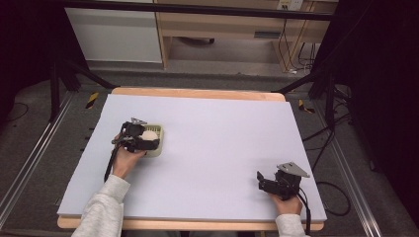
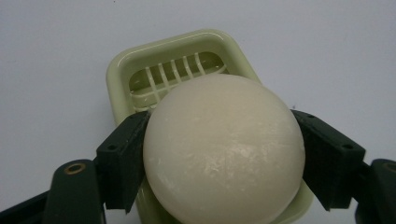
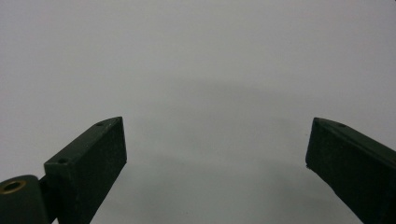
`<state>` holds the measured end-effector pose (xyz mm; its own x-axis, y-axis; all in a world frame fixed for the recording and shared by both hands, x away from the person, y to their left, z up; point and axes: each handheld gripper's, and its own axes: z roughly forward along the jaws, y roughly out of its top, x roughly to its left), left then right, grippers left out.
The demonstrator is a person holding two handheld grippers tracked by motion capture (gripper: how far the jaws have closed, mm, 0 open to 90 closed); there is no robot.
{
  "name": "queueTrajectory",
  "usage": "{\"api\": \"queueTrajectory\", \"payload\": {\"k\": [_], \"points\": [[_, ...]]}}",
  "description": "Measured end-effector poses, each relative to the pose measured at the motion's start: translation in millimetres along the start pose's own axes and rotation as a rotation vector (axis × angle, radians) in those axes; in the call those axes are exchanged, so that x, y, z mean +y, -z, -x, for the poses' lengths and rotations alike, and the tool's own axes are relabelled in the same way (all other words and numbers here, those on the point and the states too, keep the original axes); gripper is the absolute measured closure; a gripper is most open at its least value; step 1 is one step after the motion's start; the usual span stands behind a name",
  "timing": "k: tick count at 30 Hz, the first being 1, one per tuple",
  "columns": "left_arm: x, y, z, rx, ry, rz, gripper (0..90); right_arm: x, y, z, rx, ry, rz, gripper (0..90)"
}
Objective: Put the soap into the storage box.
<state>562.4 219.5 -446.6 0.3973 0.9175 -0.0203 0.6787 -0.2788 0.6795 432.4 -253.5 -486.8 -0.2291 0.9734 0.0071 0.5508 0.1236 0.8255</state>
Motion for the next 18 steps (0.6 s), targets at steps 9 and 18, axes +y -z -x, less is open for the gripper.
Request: {"api": "queueTrajectory", "payload": {"k": [9, 18], "points": [[-0.7, 0.0, 0.3, 0.003, -0.003, 0.005, 23.7, 0.0, 0.1, 0.0, 0.001, 0.002, 0.001, 5.7], [0.2, 9.7, 2.5, 0.018, -0.001, 0.047, 21.0, 0.0, 0.3, -0.2, -0.001, 0.002, 0.005, 5.6]]}}
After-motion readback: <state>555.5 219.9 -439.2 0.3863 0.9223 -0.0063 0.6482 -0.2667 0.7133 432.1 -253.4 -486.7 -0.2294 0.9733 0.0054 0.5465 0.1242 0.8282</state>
